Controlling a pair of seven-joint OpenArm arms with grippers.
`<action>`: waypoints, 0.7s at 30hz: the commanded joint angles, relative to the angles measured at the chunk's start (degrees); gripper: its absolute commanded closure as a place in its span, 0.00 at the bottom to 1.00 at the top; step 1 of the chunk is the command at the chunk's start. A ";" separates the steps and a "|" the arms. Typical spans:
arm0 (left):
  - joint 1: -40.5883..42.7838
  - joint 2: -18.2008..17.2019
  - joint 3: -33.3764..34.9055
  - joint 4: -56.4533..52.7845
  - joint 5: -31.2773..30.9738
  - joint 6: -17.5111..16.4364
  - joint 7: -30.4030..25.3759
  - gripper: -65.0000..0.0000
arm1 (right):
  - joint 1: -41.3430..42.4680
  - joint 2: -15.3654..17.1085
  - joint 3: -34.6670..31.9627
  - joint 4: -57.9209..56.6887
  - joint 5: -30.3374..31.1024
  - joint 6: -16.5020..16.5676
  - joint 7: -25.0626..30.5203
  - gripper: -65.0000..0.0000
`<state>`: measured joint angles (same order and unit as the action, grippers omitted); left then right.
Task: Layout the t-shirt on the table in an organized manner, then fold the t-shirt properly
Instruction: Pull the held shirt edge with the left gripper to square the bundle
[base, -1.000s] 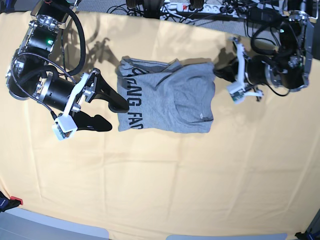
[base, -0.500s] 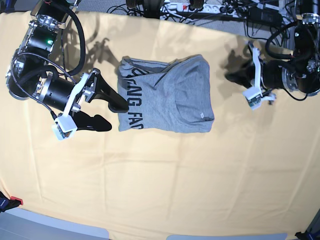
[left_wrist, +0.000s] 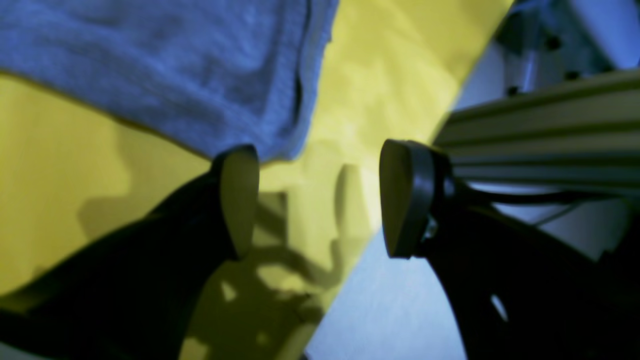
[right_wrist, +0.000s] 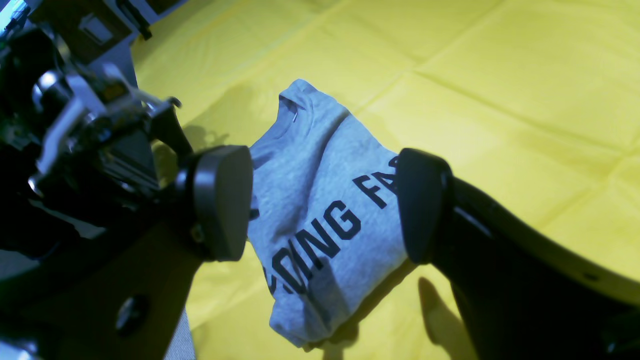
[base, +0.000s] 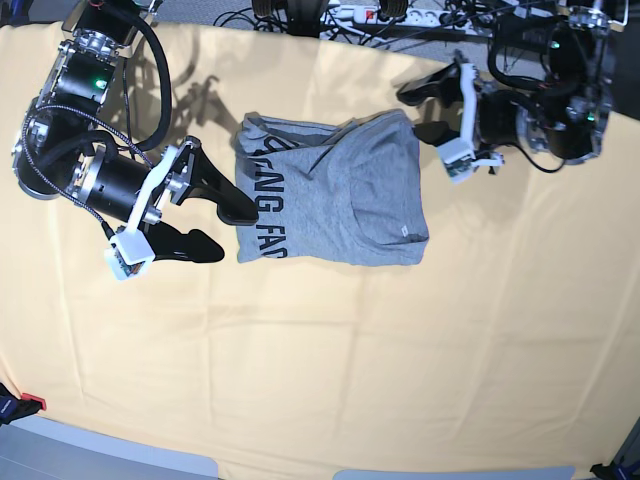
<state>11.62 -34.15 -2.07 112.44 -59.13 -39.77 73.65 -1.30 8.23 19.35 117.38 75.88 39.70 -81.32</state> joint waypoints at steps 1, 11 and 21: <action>-0.55 -0.74 1.09 0.70 2.03 -0.23 -3.04 0.40 | 0.81 0.39 0.15 0.87 1.64 0.30 1.32 0.29; -0.72 -0.70 7.74 0.68 21.51 -0.23 -17.18 0.41 | 0.81 0.39 0.15 0.87 1.64 0.30 1.32 0.29; -1.36 2.80 7.56 -1.33 23.32 0.09 -17.57 1.00 | 0.81 0.39 0.15 0.87 1.79 0.30 1.32 0.29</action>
<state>10.74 -30.68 5.98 110.50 -35.14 -39.33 56.58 -1.28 8.23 19.33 117.38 75.90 39.70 -81.32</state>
